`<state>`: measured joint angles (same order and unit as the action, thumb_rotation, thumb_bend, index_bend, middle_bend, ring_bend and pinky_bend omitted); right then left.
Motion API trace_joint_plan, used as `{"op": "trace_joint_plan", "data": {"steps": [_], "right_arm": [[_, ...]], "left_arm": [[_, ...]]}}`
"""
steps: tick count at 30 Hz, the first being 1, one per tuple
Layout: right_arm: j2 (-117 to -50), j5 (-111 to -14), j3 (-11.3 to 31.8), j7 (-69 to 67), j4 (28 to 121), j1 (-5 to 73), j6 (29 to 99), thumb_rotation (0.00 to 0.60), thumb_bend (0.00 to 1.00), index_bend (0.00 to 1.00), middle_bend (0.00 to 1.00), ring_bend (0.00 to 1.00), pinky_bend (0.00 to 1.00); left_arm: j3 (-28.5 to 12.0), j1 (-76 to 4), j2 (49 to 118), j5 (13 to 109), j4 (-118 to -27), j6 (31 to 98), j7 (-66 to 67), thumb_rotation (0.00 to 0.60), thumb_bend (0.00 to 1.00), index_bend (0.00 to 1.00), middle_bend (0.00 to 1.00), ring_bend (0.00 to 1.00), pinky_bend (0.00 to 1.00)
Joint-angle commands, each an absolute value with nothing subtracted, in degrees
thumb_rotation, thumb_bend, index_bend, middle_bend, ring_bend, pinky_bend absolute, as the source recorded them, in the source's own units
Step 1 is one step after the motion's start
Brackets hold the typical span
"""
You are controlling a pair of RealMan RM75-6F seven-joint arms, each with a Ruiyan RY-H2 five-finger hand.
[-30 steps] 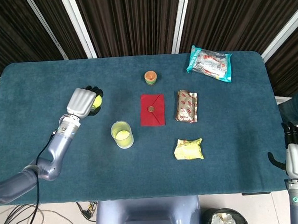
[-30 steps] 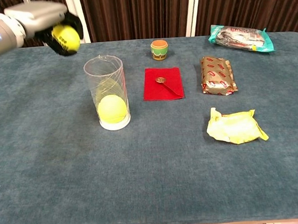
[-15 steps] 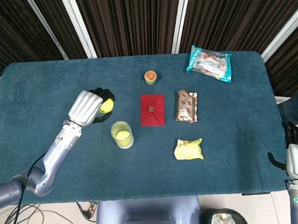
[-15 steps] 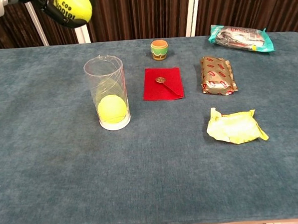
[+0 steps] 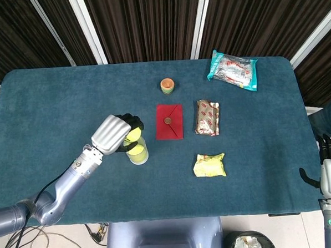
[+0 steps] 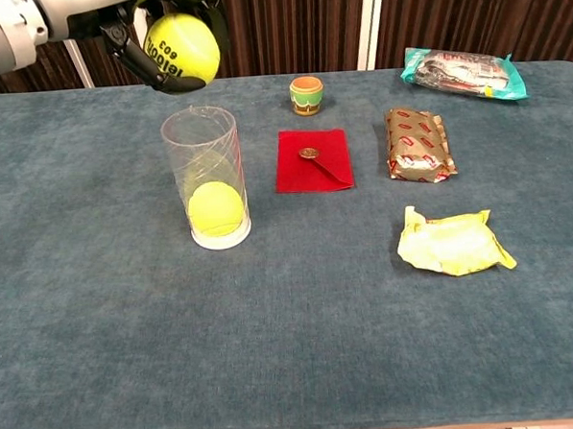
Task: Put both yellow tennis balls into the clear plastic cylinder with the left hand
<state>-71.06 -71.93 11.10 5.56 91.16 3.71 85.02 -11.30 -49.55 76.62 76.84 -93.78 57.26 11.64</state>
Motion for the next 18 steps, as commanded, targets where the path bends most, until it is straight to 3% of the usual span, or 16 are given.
{"op": "trace_joint_plan", "data": {"steps": [1,12,18], "right_arm": [[-71.02,-71.94,11.15,5.47,91.17,3.7,85.08,0.6,0.34,0.0,0.0,0.05,0.09],[-70.95,-71.77,11.24,5.21,91.01,3.7,84.98,0.6,0.34,0.0,0.0,0.05,0.09],[-70.83,-71.72,11.34,5.04,91.09,3.63,85.13,0.6,0.34,0.0,0.0,0.05,0.09]], "left_arm": [[-11.0,-49.79,76.78,76.78,-94.4,56.64,12.15,0.6,0.35,0.44,0.46,0.39,0.59],[-9.91,-50.05,77.43,76.69,-94.41,55.02,12.54,0.6,0.27,0.43,0.44,0.39,0.58],[-9.57,-50.33,77.48,76.88,-94.54,54.1,12.2,0.6,0.15,0.42,0.39,0.34,0.52]]}}
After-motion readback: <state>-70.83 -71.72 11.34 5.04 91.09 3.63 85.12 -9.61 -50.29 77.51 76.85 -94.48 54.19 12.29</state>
